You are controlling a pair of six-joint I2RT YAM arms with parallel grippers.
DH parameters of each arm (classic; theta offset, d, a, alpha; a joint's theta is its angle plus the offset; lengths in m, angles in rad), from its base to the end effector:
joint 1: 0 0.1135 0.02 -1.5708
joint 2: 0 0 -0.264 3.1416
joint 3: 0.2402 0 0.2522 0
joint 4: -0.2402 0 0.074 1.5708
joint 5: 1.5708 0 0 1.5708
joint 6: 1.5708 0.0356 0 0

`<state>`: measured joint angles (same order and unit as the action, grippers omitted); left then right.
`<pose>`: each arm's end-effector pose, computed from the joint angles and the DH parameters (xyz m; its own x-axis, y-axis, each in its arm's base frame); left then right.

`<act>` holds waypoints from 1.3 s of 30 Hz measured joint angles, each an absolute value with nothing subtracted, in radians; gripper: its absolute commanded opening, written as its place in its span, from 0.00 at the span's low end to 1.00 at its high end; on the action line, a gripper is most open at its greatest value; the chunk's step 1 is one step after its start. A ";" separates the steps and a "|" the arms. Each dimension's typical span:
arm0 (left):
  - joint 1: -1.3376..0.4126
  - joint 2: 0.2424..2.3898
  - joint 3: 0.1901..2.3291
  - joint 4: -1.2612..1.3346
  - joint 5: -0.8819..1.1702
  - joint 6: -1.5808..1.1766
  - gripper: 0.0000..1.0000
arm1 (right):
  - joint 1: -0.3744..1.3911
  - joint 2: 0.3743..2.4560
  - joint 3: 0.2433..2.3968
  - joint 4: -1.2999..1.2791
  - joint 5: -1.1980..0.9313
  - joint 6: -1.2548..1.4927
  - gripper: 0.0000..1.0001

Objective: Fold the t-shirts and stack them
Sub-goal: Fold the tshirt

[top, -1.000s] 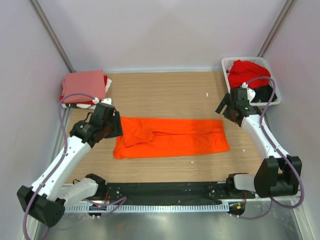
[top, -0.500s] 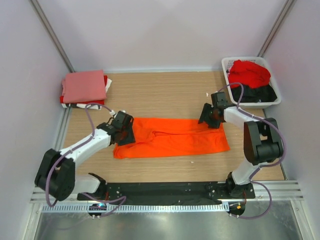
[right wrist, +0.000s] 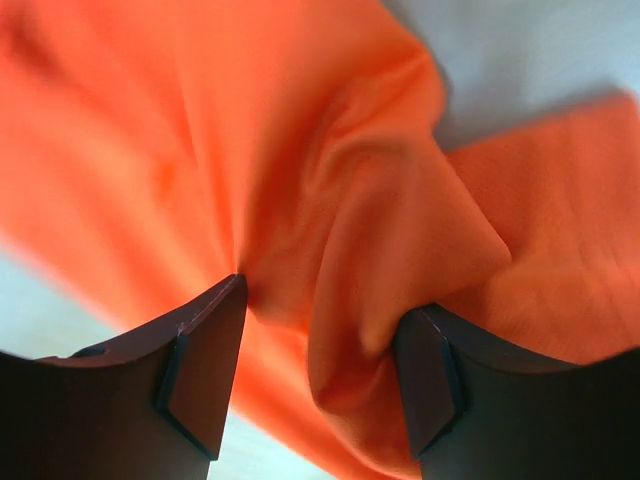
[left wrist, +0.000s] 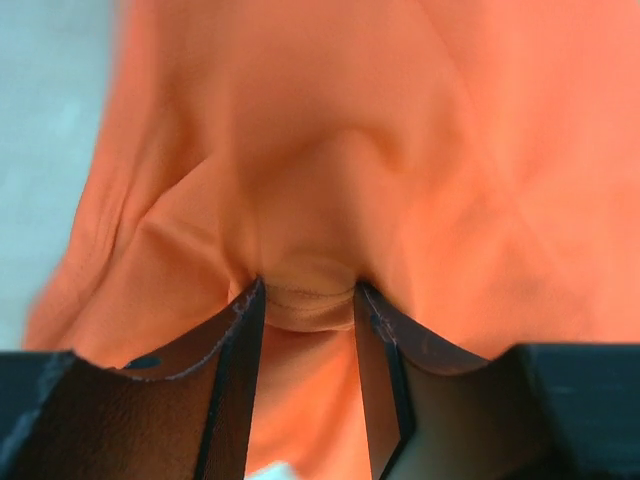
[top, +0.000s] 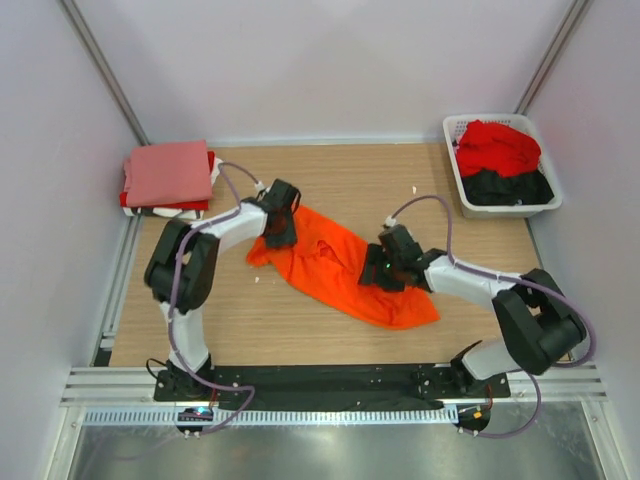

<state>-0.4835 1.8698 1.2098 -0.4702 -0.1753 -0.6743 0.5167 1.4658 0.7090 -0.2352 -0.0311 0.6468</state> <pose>0.3345 -0.1686 0.1644 -0.8702 -0.2374 -0.4316 -0.1938 0.9705 -0.1431 0.2356 0.1351 0.1597 -0.8873 0.1886 -0.4208 0.0328 0.9360 0.3504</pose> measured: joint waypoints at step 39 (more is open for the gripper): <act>-0.505 0.821 1.005 -0.914 -0.140 -0.420 0.63 | 0.524 2.099 1.666 -0.501 -0.094 0.522 0.62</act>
<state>-0.5049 0.8211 1.0054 -0.9138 -0.1398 -0.4202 0.5236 2.0991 1.6661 -0.5014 -0.0940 0.5217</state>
